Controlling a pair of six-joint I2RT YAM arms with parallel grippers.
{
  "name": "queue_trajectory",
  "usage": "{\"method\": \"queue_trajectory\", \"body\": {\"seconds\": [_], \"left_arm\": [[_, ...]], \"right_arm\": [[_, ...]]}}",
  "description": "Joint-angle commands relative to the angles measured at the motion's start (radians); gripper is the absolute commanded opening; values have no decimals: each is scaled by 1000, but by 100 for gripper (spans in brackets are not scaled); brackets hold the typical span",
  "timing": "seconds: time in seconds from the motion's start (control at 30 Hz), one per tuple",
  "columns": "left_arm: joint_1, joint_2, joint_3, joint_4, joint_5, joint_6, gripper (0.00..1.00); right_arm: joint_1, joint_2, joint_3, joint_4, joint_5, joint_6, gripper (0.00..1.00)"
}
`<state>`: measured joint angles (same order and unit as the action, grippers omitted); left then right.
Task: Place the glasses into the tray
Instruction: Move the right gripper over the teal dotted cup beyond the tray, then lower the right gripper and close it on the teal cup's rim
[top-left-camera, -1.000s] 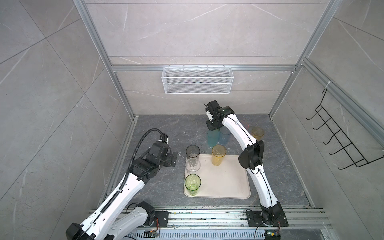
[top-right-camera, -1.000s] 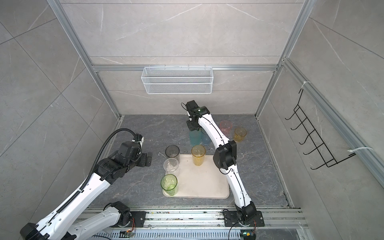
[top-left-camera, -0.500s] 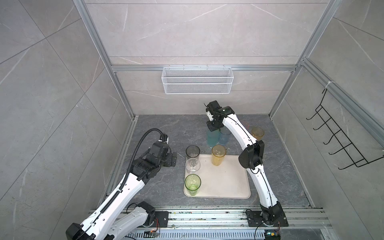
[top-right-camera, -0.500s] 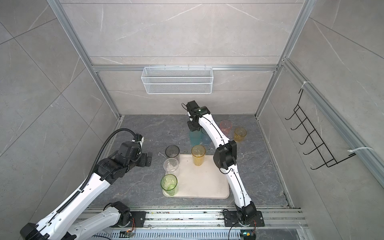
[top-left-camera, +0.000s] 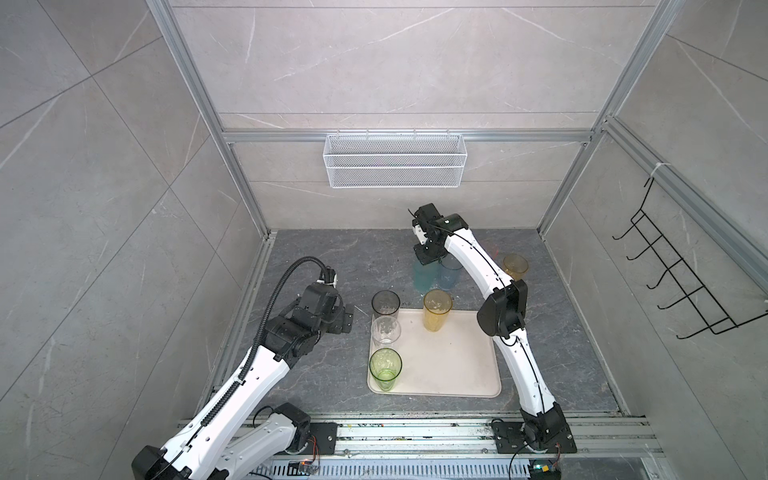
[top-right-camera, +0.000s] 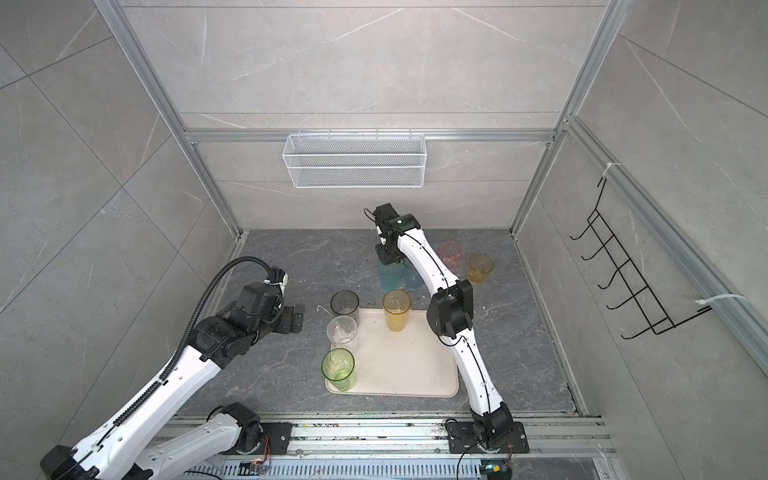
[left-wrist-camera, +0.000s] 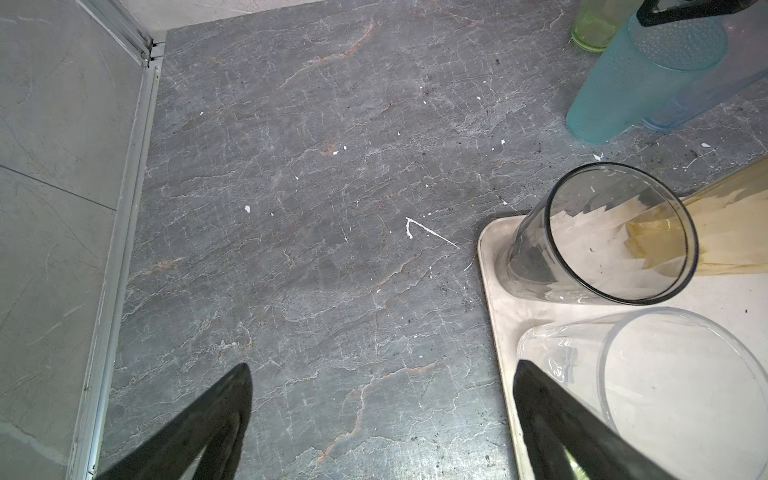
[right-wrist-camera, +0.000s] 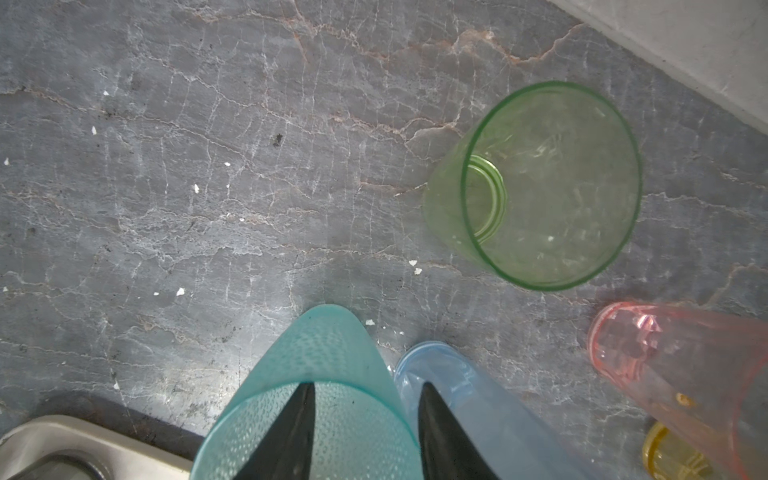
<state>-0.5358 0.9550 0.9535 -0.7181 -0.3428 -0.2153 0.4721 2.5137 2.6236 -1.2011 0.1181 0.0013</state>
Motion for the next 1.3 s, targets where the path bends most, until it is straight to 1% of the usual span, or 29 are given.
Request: {"method": "queue_trajectory", "body": {"seconds": [0.0, 0.43, 0.47, 0.6, 0.83, 0.97, 1.07, 1.27], "left_arm": [[4, 2, 2, 2, -24, 8, 98], [3, 12, 3, 2, -27, 9, 98], [4, 12, 2, 2, -27, 8, 98], [4, 11, 1, 2, -27, 9, 98], [4, 15, 1, 3, -24, 8, 98], [3, 16, 3, 2, -24, 8, 98], [4, 19, 2, 0, -24, 8, 98], [4, 21, 5, -1, -22, 8, 98]], "right_arm": [[-6, 35, -7, -12, -3, -23, 44], [-13, 50, 22, -23, 9, -24, 44], [-15, 69, 24, -24, 9, -23, 44], [-15, 77, 24, -27, 3, -18, 42], [-14, 76, 24, -29, -1, -13, 31], [-14, 72, 24, -31, -24, -15, 19], [-14, 68, 26, -34, -31, -15, 13], [-12, 63, 55, -71, -55, -18, 6]]}}
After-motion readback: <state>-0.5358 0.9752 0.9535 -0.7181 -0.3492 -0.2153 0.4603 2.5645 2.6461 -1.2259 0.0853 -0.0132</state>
